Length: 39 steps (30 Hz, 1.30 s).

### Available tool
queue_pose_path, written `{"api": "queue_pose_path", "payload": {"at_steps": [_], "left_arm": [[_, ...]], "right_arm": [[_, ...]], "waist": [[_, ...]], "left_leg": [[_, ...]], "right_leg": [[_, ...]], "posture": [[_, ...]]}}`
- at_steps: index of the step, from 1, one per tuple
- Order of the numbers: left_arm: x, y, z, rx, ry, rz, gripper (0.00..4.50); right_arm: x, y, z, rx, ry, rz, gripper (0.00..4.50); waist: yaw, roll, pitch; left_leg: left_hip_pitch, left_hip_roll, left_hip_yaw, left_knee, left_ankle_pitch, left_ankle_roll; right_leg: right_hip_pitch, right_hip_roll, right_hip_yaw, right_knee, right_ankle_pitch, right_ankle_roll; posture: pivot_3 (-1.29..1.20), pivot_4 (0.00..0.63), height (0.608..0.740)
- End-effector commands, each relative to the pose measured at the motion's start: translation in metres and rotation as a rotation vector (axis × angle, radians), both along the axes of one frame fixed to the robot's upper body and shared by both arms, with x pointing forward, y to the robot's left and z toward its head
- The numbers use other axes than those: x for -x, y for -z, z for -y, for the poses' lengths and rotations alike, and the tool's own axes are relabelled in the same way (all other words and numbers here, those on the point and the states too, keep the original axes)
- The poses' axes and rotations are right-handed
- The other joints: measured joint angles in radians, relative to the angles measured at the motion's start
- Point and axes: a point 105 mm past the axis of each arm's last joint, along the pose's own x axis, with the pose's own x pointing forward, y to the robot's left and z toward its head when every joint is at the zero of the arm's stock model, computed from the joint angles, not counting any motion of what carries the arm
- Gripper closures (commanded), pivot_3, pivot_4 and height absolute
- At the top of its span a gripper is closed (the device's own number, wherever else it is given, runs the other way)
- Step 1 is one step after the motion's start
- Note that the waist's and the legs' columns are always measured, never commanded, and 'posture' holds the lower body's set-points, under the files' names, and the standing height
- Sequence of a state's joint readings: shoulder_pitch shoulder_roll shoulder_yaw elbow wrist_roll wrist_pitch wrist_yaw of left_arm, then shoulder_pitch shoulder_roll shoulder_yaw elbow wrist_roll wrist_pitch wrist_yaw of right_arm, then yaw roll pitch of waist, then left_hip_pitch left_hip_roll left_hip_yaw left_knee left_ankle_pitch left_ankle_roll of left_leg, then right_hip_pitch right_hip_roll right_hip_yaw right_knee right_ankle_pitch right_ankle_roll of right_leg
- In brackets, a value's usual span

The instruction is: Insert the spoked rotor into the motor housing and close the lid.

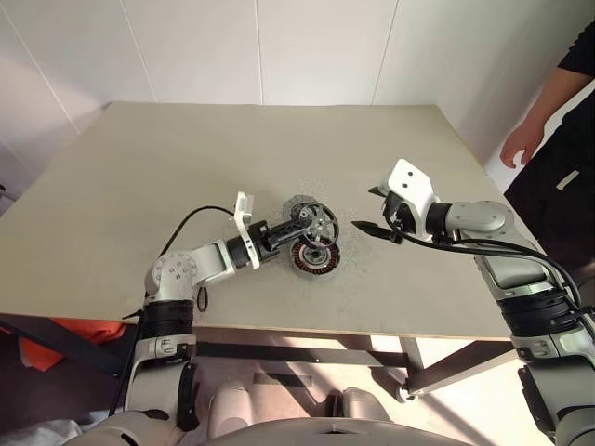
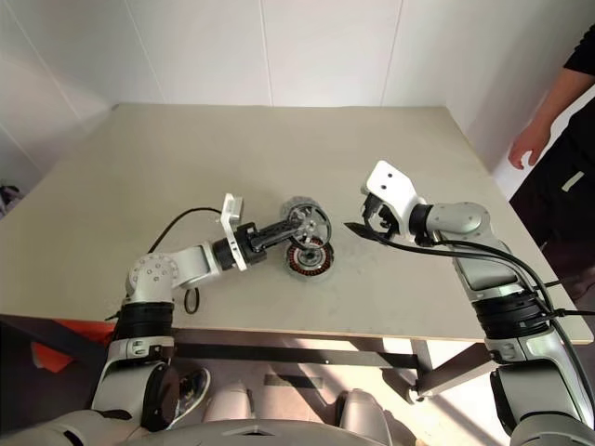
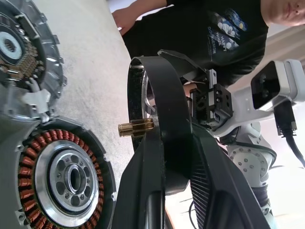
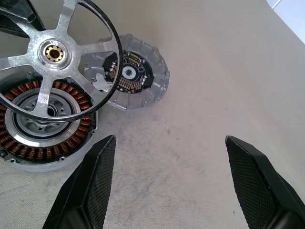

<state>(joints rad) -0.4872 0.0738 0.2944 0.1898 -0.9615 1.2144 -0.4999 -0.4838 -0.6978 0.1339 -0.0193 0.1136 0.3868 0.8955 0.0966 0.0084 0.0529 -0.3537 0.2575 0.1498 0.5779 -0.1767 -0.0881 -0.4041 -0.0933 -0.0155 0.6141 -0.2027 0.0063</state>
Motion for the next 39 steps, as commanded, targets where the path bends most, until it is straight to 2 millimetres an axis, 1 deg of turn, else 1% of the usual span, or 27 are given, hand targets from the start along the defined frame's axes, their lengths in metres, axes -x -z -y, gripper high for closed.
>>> {"api": "queue_pose_path", "payload": {"at_steps": [1,10,16,22,27,31,37,39], "left_arm": [[0.002,-0.004,0.003,0.022,0.012,-0.004,4.14],[0.007,0.012,0.013,0.056,0.060,-0.135,4.14],[0.006,0.014,0.011,0.026,0.047,-0.128,4.14],[0.011,0.018,0.010,-0.012,0.068,-0.122,4.14],[0.017,0.027,0.010,-0.061,0.083,-0.126,4.14],[0.017,0.024,0.002,-0.060,0.069,-0.104,4.14],[0.009,0.023,-0.024,-0.092,-0.006,-0.077,4.14],[0.006,0.022,-0.030,-0.089,-0.034,-0.072,4.14]], "right_arm": [[0.002,-0.014,-0.008,-0.004,-0.036,0.060,0.38],[0.003,-0.013,-0.008,-0.001,-0.034,0.061,0.38],[0.003,-0.013,-0.004,0.005,-0.019,0.063,0.38],[0.002,-0.013,-0.005,0.003,-0.019,0.066,0.38],[0.001,-0.015,-0.006,0.003,-0.023,0.067,0.38],[0.001,-0.014,-0.005,0.005,-0.023,0.065,0.38],[0.001,-0.013,-0.006,0.006,-0.029,0.059,0.38],[0.001,-0.013,-0.008,0.005,-0.033,0.058,0.38]], "waist": [[0.000,0.000,0.000],[0.001,0.000,0.000],[0.001,0.000,0.000],[0.000,0.000,0.000],[0.000,0.000,0.000],[0.000,0.000,0.000],[-0.003,0.000,0.000],[-0.003,0.000,0.000]], "left_leg": [[0.000,0.000,0.000,0.000,0.000,0.000],[-0.002,0.000,0.000,-0.001,-0.001,0.001],[-0.002,0.000,0.000,-0.001,-0.001,0.001],[-0.002,0.000,0.000,-0.001,-0.001,0.001],[-0.002,0.000,0.000,-0.002,-0.001,0.001],[-0.002,0.000,0.000,-0.002,-0.001,0.001],[-0.001,0.000,0.000,-0.003,-0.001,0.001],[-0.001,0.000,0.000,-0.003,-0.001,0.001]], "right_leg": [[0.000,0.000,0.000,0.000,0.000,0.000],[0.000,0.000,-0.001,-0.004,0.000,0.000],[0.000,0.000,-0.001,-0.005,0.000,0.000],[0.000,0.000,-0.001,-0.005,0.000,0.000],[0.000,0.000,-0.001,-0.005,0.000,0.000],[0.000,0.000,-0.001,-0.005,0.000,0.000],[0.000,0.001,-0.001,-0.005,0.000,0.000],[0.000,0.001,-0.001,-0.005,0.000,0.000]], "posture": [[0.00,0.000,0.740],[0.00,0.000,0.740],[0.00,0.000,0.740],[0.00,0.000,0.740],[0.00,0.000,0.740],[0.00,0.000,0.740],[0.00,0.000,0.740],[0.00,0.000,0.740]]}}
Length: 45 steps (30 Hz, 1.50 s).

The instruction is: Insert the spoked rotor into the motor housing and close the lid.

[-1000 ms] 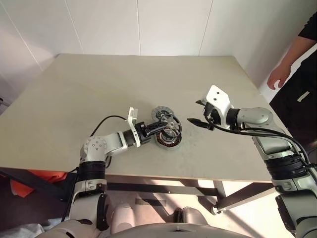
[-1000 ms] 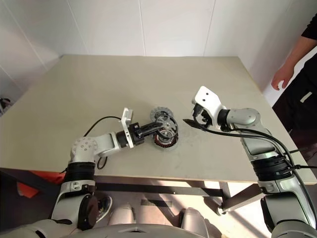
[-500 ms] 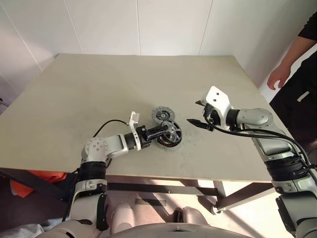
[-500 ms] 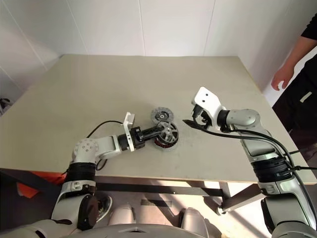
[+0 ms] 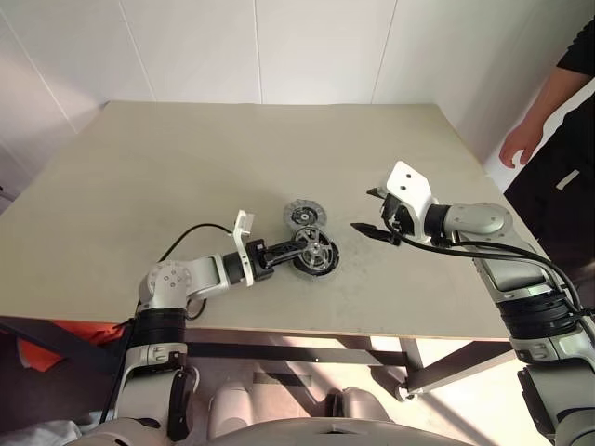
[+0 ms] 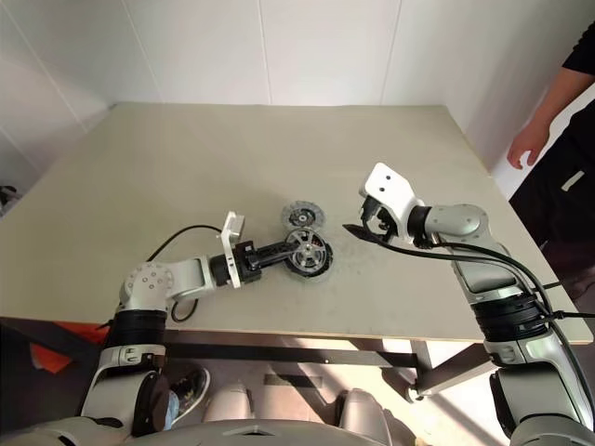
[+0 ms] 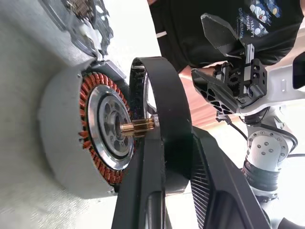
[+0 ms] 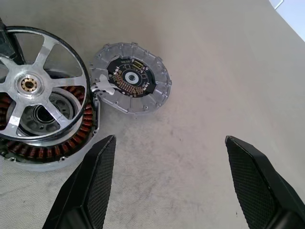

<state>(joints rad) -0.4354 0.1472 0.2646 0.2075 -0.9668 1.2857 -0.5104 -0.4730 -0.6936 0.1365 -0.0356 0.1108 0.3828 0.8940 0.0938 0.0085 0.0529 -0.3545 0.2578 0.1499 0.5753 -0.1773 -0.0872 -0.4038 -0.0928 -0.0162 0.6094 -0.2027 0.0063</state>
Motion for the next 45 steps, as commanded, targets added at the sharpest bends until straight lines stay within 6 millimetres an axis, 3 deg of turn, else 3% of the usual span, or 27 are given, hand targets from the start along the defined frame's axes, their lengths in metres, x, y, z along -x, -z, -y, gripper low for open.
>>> {"api": "queue_pose_path", "payload": {"at_steps": [1,8,12,19,28,32,36,45], "left_arm": [[-0.009,-0.003,-0.016,-0.022,-0.081,0.028,4.14],[-0.004,-0.003,0.003,0.019,-0.050,0.013,4.14],[-0.007,-0.011,0.017,0.130,-0.044,-0.008,4.14],[-0.007,-0.009,0.022,0.150,-0.040,-0.040,4.14],[-0.002,-0.010,0.020,0.139,-0.009,-0.040,1.19],[0.003,-0.013,0.016,0.129,0.005,-0.023,1.19],[0.007,-0.012,-0.001,0.081,-0.020,-0.001,1.19],[0.003,-0.021,-0.023,0.022,-0.087,0.087,1.19]], "right_arm": [[-0.002,-0.014,-0.005,0.005,-0.026,0.053,0.38],[-0.002,-0.013,-0.007,0.008,-0.039,0.051,0.38],[-0.001,-0.012,-0.006,0.018,-0.046,0.047,0.38],[0.001,-0.011,-0.004,0.026,-0.043,0.044,0.38],[-0.001,-0.011,-0.004,0.029,-0.038,0.046,0.38],[-0.002,-0.010,-0.004,0.028,-0.042,0.046,0.38],[-0.002,-0.009,-0.004,0.027,-0.044,0.043,0.38],[0.001,-0.008,-0.010,0.012,-0.072,0.033,0.38]], "waist": [[-0.001,0.000,0.000],[0.002,0.000,0.000],[0.005,0.000,0.000],[0.003,0.000,0.000],[0.003,0.000,0.000],[0.003,0.000,0.000],[0.002,0.000,0.000],[0.002,0.000,0.000]], "left_leg": [[0.000,0.000,0.000,0.000,0.000,0.000],[0.002,0.000,0.000,0.000,0.000,0.000],[0.001,-0.001,0.000,0.000,0.000,0.000],[0.001,0.000,0.000,-0.001,0.000,0.000],[0.001,-0.001,0.000,0.000,0.000,0.000],[0.001,-0.001,0.000,0.000,0.000,0.000],[0.001,0.000,0.000,-0.001,0.000,0.000],[0.001,0.000,0.000,-0.001,0.000,0.000]], "right_leg": [[0.000,0.000,0.000,0.000,0.000,0.000],[0.002,0.000,0.000,0.000,0.000,0.000],[0.002,-0.001,0.000,0.000,0.000,0.000],[0.002,-0.001,0.000,-0.001,0.000,0.000],[0.002,-0.001,0.000,-0.001,0.000,0.000],[0.002,-0.001,0.000,-0.001,0.000,0.000],[0.002,0.000,0.000,-0.001,0.000,0.000],[0.002,-0.001,0.000,-0.001,0.000,0.000]], "posture": [[0.00,0.000,0.740],[0.00,0.000,0.740],[0.00,0.000,0.740],[0.00,0.000,0.740],[0.00,0.000,0.740],[0.00,0.000,0.740],[0.00,0.000,0.740],[0.00,0.000,0.740]]}}
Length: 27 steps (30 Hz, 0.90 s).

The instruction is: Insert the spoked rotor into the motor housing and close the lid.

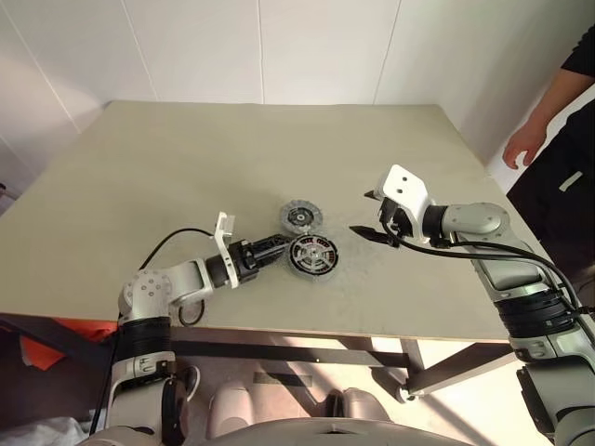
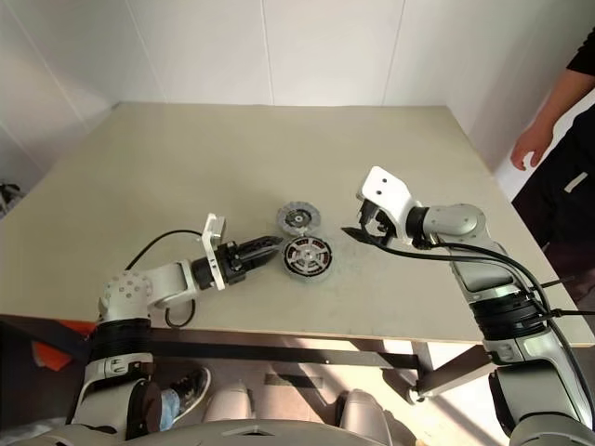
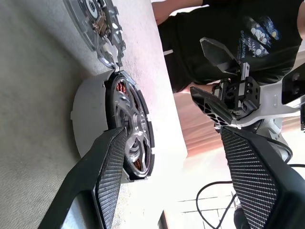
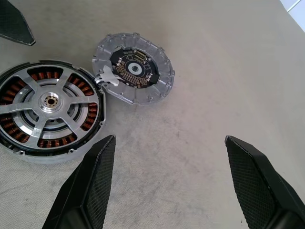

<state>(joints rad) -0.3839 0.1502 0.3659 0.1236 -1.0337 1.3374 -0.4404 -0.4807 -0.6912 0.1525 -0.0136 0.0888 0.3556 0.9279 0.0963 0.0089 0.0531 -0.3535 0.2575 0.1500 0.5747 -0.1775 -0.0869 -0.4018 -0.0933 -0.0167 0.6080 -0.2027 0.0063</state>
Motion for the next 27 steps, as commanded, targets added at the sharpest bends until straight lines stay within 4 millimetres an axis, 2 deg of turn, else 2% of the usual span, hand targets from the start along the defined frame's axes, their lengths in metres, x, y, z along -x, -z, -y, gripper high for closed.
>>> {"api": "queue_pose_path", "payload": {"at_steps": [1,5,10,13,16,23,25,27], "left_arm": [[-0.003,-0.016,-0.004,-0.026,-0.029,0.111,1.19],[-0.012,-0.020,-0.010,-0.144,-0.093,0.216,1.19],[-0.027,-0.021,-0.030,-0.343,-0.161,0.327,1.19],[-0.037,-0.024,-0.051,-0.443,-0.211,0.376,1.16],[-0.041,-0.028,-0.063,-0.481,-0.227,0.400,1.16],[-0.040,-0.020,-0.063,-0.502,-0.229,0.392,1.16],[-0.040,-0.018,-0.061,-0.501,-0.228,0.387,1.16],[-0.040,-0.015,-0.060,-0.501,-0.230,0.377,1.16]], "right_arm": [[0.001,-0.013,-0.009,-0.027,-0.043,0.038,0.38],[0.008,-0.007,-0.029,-0.098,-0.059,0.003,0.38],[0.011,0.003,-0.051,-0.179,-0.052,-0.043,0.38],[0.011,0.009,-0.060,-0.190,-0.042,-0.049,1.02],[0.009,0.007,-0.065,-0.220,-0.040,-0.048,2.04],[0.010,0.009,-0.070,-0.225,-0.045,-0.072,4.44],[0.014,0.015,-0.072,-0.224,-0.053,-0.103,4.44],[0.017,0.033,-0.073,-0.240,-0.018,-0.178,4.44]], "waist": [[0.000,0.000,0.000],[-0.001,0.000,0.000],[-0.002,0.000,0.000],[-0.002,0.000,0.000],[-0.001,0.000,0.000],[-0.001,0.000,0.000],[-0.001,0.000,0.000],[-0.001,0.000,0.000]], "left_leg": [[0.000,0.000,0.000,0.000,0.000,0.000],[0.000,0.001,0.000,-0.001,0.000,0.000],[0.001,0.001,0.000,-0.002,0.000,-0.001],[0.001,0.001,0.000,-0.002,0.001,-0.001],[0.001,0.001,0.000,-0.002,0.001,-0.002],[0.001,0.001,0.000,-0.002,0.003,-0.005],[0.001,0.001,0.000,-0.003,0.003,-0.005],[0.001,0.001,0.000,-0.003,0.003,-0.005]], "right_leg": [[0.000,0.000,0.000,0.000,0.000,0.000],[0.000,0.000,-0.001,0.000,0.000,0.000],[0.000,0.001,-0.001,0.000,0.000,0.000],[0.000,0.000,-0.001,0.000,0.000,0.000],[0.000,0.001,-0.001,0.000,0.000,0.000],[0.000,0.001,-0.001,0.000,0.000,0.000],[0.000,0.001,-0.001,0.000,0.000,0.000],[0.000,0.001,-0.001,0.000,0.000,0.000]], "posture": [[0.00,0.000,0.740],[0.00,0.000,0.740],[0.00,0.000,0.740],[0.00,0.000,0.740],[0.00,0.000,0.740],[0.00,0.000,0.740],[0.00,0.000,0.740],[0.00,0.000,0.740]]}}
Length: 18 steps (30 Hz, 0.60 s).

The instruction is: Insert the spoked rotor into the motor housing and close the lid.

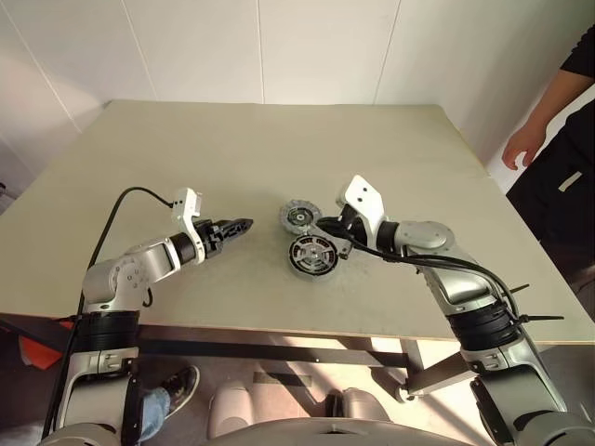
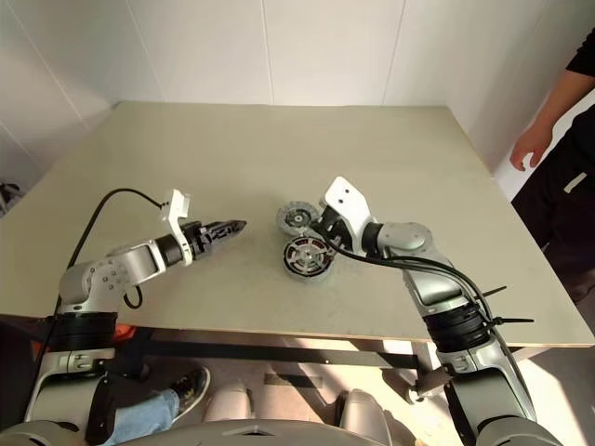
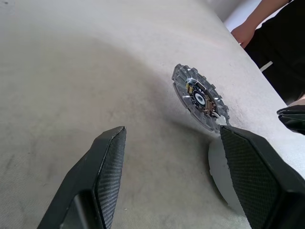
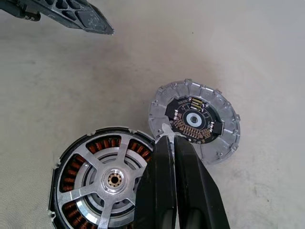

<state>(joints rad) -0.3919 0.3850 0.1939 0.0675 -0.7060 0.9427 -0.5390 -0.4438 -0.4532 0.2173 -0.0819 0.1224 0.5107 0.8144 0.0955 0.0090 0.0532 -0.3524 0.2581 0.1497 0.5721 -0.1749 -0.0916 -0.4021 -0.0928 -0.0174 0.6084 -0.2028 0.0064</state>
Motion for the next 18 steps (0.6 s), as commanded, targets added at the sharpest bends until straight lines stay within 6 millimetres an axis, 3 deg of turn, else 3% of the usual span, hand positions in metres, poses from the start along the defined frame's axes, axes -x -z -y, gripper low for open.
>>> {"api": "queue_pose_path", "payload": {"at_steps": [1,4,7,13,18], "left_arm": [[-0.003,-0.007,0.000,-0.001,-0.009,0.036,1.16],[-0.004,-0.006,0.000,0.000,-0.015,0.029,1.16],[-0.006,-0.004,-0.001,-0.003,-0.024,0.027,1.16],[-0.009,-0.001,0.000,-0.004,-0.028,0.022,1.16],[-0.011,0.000,0.007,0.003,-0.014,0.026,1.16]], "right_arm": [[0.006,0.018,-0.006,-0.023,0.012,-0.083,4.44],[0.006,0.053,0.001,0.039,0.078,-0.164,4.44],[-0.001,0.063,0.009,0.071,0.132,-0.158,4.44],[-0.010,0.027,0.013,0.033,0.097,-0.046,4.44],[-0.010,-0.019,0.007,0.015,-0.001,0.102,4.44]], "waist": [[0.000,0.000,0.000],[0.000,0.000,0.000],[-0.003,-0.001,-0.001],[0.002,-0.001,-0.002],[0.001,0.000,-0.001]], "left_leg": [[0.000,0.000,0.000,0.000,0.000,0.000],[0.000,0.000,0.000,-0.001,0.000,-0.001],[0.003,0.000,0.000,0.000,0.000,0.000],[0.004,0.000,0.000,0.000,0.000,0.000],[0.002,0.000,0.000,0.000,0.000,0.000]], "right_leg": [[0.000,0.000,0.000,0.000,0.000,0.000],[0.000,0.000,0.000,0.000,0.000,0.000],[0.003,0.000,0.000,0.000,0.000,0.000],[0.004,0.000,0.001,0.000,-0.003,0.006],[0.003,0.000,0.001,0.000,0.000,0.000]], "posture": [[0.00,0.000,0.740],[0.00,0.000,0.740],[0.00,0.000,0.740],[0.00,0.000,0.740],[0.00,0.000,0.740]]}}
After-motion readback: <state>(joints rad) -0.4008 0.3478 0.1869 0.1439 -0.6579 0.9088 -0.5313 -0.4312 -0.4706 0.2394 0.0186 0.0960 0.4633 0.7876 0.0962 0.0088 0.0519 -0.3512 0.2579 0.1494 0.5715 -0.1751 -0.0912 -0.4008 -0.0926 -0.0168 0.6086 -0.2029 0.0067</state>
